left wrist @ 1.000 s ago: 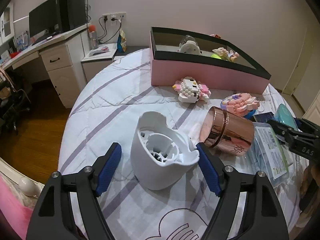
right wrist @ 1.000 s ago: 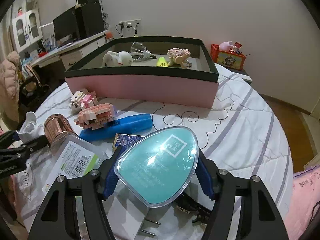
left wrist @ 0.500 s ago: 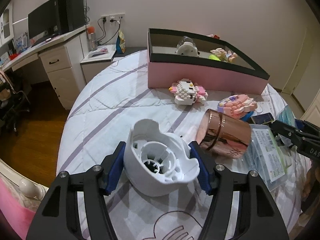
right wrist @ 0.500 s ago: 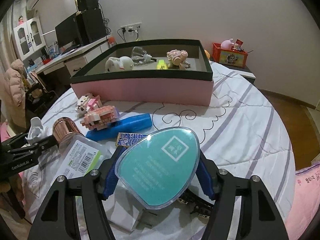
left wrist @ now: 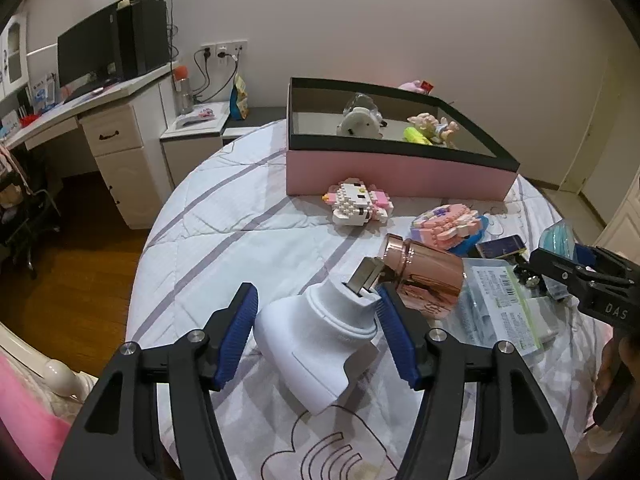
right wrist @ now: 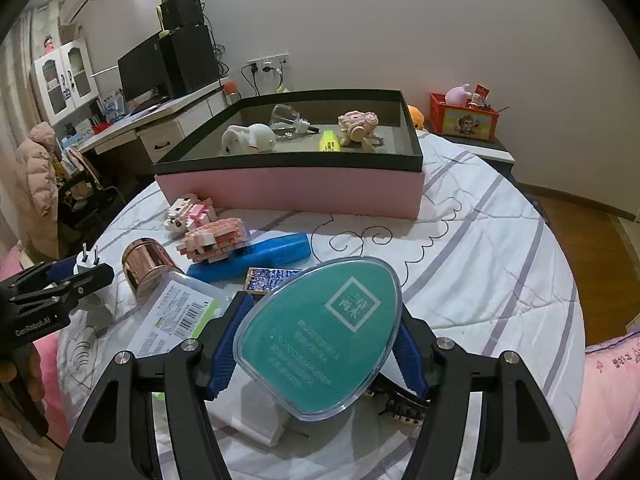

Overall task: Organize rigid objects
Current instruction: 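Lift the white device and teal case and carry both toward the pink box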

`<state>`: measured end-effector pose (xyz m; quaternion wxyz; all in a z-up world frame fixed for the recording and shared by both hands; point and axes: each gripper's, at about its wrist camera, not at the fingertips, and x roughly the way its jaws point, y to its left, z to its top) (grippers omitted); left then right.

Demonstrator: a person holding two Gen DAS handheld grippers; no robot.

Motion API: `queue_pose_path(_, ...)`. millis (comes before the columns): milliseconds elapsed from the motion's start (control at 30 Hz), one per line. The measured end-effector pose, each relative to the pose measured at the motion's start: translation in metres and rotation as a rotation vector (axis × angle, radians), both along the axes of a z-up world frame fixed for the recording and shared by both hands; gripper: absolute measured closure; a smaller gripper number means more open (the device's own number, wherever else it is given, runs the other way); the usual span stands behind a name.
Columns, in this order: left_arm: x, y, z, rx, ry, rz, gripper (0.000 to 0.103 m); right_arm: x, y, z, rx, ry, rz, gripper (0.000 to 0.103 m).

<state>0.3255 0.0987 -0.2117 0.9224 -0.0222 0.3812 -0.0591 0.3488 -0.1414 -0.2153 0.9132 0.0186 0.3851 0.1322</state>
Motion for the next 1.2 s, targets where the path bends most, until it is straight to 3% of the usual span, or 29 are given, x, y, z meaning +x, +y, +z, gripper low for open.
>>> queue_pose_path(67, -0.001, -0.001, 0.001, -0.002, 0.004, -0.005, 0.06, -0.001, 0.0, 0.001, 0.002, 0.0, 0.001, 0.036)
queue_pose_path(167, 0.0, -0.003, -0.001, 0.038, 0.022, 0.007, 0.06, -0.003, -0.001, 0.004, 0.009, -0.005, 0.002, 0.036)
queue_pose_path(233, 0.003, -0.003, -0.008, 0.063, 0.045, 0.016, 0.056, -0.003, -0.001, 0.004, 0.015, -0.001, 0.005, 0.036)
queue_pose_path(500, -0.006, 0.007, -0.023, -0.002, 0.076, 0.026, 0.033, -0.004, 0.001, 0.002, 0.021, 0.004, 0.012, 0.036)
queue_pose_path(733, -0.017, 0.012, -0.028, -0.028, 0.074, 0.031, 0.029, -0.004, 0.0, 0.002, 0.027, 0.006, 0.009, 0.036)
queue_pose_path(800, -0.016, 0.011, -0.029, -0.027, 0.072, 0.026, 0.031, -0.003, 0.0, 0.001, 0.033, 0.01, 0.012, 0.036)
queue_pose_path(867, -0.015, 0.01, -0.028, -0.025, 0.063, 0.025, 0.049, -0.003, 0.0, 0.0, 0.033, 0.013, 0.016, 0.036)
queue_pose_path(1200, -0.011, 0.007, -0.018, -0.023, 0.031, 0.014, 0.05, -0.005, 0.0, 0.004, 0.031, 0.005, 0.025, 0.036)
